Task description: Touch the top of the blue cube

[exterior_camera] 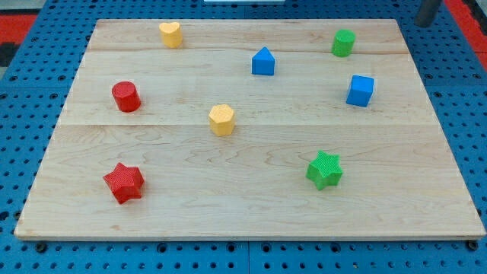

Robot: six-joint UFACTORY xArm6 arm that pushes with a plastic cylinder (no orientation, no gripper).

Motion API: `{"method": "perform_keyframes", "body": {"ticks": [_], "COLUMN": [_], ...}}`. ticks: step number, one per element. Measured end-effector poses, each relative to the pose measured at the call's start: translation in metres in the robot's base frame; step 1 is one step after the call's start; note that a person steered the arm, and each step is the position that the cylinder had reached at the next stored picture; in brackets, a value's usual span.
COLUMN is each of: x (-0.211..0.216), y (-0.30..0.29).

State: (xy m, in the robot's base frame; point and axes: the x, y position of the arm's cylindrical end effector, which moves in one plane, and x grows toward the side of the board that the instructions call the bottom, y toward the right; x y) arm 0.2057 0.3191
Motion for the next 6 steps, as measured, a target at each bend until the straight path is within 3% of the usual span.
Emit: {"method": "perform_keyframes", "body": {"ticks": [1,6], "x": [0.001,-0.013], "y": [-0.034,-0.038]}}
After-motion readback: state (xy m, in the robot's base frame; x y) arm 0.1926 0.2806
